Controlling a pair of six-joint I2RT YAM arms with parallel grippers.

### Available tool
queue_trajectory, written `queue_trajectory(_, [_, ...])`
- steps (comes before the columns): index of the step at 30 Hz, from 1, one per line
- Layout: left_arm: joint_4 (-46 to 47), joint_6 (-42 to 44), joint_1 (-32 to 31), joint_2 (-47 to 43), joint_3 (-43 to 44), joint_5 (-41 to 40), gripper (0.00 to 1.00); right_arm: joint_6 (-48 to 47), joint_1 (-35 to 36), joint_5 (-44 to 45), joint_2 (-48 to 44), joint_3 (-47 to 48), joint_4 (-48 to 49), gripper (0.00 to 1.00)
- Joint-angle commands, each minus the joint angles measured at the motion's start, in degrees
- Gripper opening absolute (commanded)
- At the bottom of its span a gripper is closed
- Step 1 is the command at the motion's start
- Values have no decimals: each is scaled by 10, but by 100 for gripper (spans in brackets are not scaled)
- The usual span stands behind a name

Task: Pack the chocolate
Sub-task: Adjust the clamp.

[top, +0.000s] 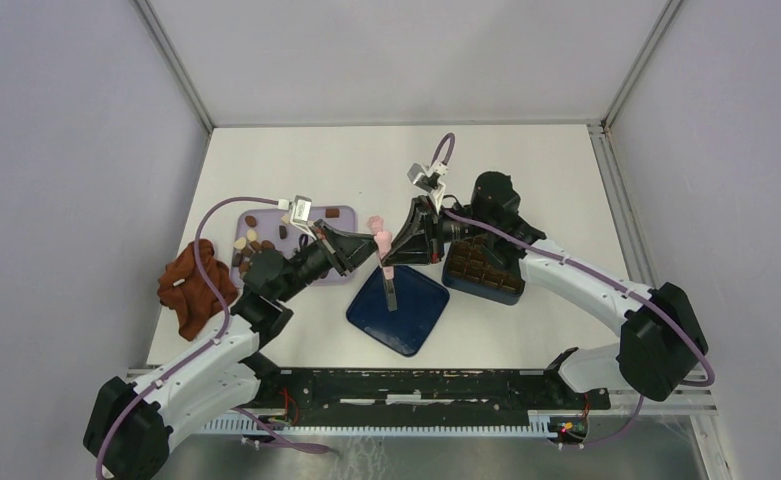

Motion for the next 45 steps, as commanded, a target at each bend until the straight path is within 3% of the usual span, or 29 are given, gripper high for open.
queue_trajectory(1, [34,-12,-4,4,25,2,2,79,2,-4,1,-25,104,9])
queue_trajectory(4, [29,-12,-4,1,25,2,7,116,1,-13,-1,-36,150,0])
queue_trajectory(10, [7,-12,-4,-25,15,-3,45,120,-22,-23,-27,-52,174,0])
queue_trajectory(14, [-34,-5,-4,-64,-1,-20,63,117,-52,-29,-48,-79,194,0])
queue_trajectory(21, [-139,27,-4,-146,7,-51,83,100,-110,-45,-89,-122,212,0])
queue_trajectory(26, [-154,16,-4,-175,0,-54,99,100,-142,-45,-114,-143,224,0])
queue_trajectory(37, [-41,-47,-6,-154,-40,15,100,106,-182,-24,-144,-170,233,0])
queue_trajectory(45, [20,-33,-12,-143,-63,31,100,118,-189,-15,-142,-180,247,0])
